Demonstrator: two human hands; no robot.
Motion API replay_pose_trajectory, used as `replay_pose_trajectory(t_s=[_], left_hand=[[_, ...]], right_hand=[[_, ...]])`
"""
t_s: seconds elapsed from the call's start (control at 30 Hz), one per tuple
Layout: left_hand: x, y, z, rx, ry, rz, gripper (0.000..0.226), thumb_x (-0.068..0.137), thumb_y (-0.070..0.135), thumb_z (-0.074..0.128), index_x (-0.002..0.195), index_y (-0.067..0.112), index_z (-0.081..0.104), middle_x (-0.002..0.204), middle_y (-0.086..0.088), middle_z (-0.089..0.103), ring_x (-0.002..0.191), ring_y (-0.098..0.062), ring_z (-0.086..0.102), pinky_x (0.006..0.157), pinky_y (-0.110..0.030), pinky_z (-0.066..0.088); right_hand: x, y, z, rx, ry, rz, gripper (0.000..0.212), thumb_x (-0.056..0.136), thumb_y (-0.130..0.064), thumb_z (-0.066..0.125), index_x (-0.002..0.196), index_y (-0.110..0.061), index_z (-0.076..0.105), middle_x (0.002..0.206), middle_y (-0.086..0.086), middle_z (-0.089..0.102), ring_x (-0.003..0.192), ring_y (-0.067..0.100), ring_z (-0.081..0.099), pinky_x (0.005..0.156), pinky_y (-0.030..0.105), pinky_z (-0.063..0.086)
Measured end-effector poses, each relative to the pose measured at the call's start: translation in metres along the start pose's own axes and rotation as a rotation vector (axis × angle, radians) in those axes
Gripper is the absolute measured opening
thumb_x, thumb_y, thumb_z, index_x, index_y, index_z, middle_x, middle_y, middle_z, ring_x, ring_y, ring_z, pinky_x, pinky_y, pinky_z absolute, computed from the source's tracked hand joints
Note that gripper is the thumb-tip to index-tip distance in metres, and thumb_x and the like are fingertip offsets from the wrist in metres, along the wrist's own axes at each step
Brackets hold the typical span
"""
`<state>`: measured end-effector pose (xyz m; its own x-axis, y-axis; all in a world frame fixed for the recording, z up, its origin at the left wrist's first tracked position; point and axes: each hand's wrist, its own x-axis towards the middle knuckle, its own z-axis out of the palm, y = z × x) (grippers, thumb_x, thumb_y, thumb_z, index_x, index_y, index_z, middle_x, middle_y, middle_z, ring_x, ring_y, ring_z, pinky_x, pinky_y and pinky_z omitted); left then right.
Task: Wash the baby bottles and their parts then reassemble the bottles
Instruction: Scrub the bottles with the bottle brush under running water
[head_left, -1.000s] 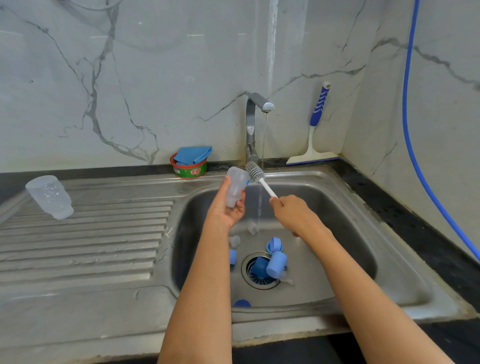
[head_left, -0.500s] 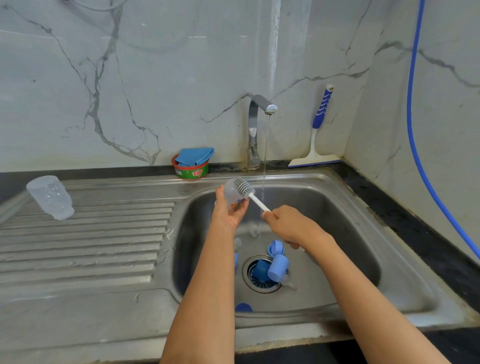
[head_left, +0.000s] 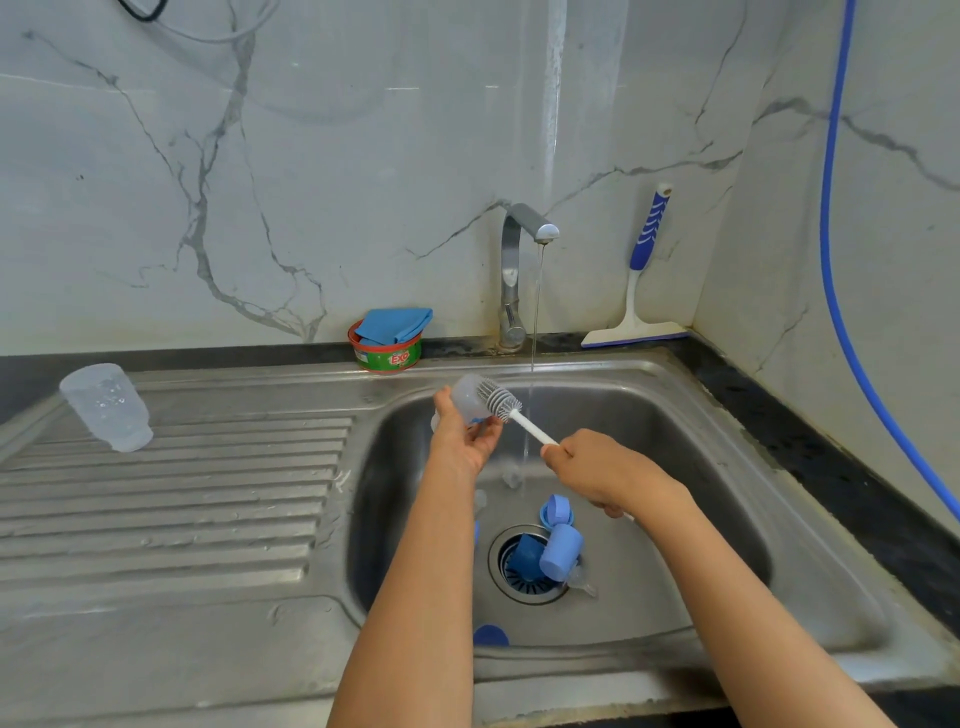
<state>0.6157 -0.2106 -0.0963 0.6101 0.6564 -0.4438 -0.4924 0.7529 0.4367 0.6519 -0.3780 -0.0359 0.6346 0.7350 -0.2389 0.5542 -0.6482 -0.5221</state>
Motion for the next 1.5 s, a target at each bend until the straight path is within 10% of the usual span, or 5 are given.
replay_pose_trajectory(t_s=[0.17, 0.4, 0.9, 1.3, 1.5], left_hand=[[-0.006, 0.000, 0.004, 0.011, -0.090, -0.025, 0.047, 0.089, 0.039, 0.063, 0.115, 0.002, 0.048, 0.103, -0.020, 0.054, 0.086, -0.025, 0.059, 0.061, -0.030, 0.059], [0.004, -0.003, -0.002, 0.043, 0.035, 0.127, 0.071, 0.087, 0.040, 0.066, 0.138, 0.007, 0.031, 0.123, -0.025, 0.051, 0.094, -0.032, 0.063, 0.053, -0.032, 0.056], [-0.003, 0.002, 0.007, 0.081, 0.002, 0.192, 0.068, 0.088, 0.022, 0.068, 0.139, 0.013, 0.025, 0.133, -0.020, 0.041, 0.112, -0.037, 0.052, 0.081, -0.054, 0.055], [-0.010, -0.009, 0.008, 0.524, -0.172, 0.069, 0.053, 0.091, 0.056, 0.052, 0.128, 0.019, 0.046, 0.110, -0.011, 0.059, 0.084, -0.020, 0.059, 0.064, -0.033, 0.049], [-0.010, -0.004, 0.000, 0.607, -0.280, 0.128, 0.045, 0.092, 0.032, 0.061, 0.131, 0.021, 0.043, 0.123, -0.012, 0.051, 0.108, -0.031, 0.056, 0.081, -0.052, 0.056]], right_hand=[[0.008, 0.001, 0.009, 0.014, 0.179, -0.020, 0.039, 0.100, -0.030, 0.034, 0.066, -0.013, 0.041, 0.067, 0.002, 0.045, 0.054, 0.015, 0.039, 0.050, 0.027, 0.034], [0.004, 0.006, 0.002, 0.110, -0.057, 0.029, 0.034, 0.099, -0.033, 0.035, 0.073, -0.013, 0.042, 0.058, 0.003, 0.037, 0.043, 0.015, 0.029, 0.042, 0.023, 0.028], [0.008, 0.014, 0.002, -0.042, 0.109, 0.124, 0.028, 0.099, -0.027, 0.035, 0.085, -0.010, 0.051, 0.072, 0.003, 0.049, 0.054, 0.014, 0.041, 0.047, 0.024, 0.033], [0.014, 0.005, 0.008, 0.142, 0.185, 0.004, 0.039, 0.101, -0.032, 0.033, 0.073, -0.012, 0.050, 0.068, 0.003, 0.048, 0.055, 0.015, 0.042, 0.051, 0.027, 0.038], [0.013, 0.007, 0.001, 0.128, 0.179, 0.004, 0.039, 0.103, -0.032, 0.035, 0.068, -0.015, 0.045, 0.067, 0.001, 0.046, 0.053, 0.011, 0.040, 0.047, 0.021, 0.033]])
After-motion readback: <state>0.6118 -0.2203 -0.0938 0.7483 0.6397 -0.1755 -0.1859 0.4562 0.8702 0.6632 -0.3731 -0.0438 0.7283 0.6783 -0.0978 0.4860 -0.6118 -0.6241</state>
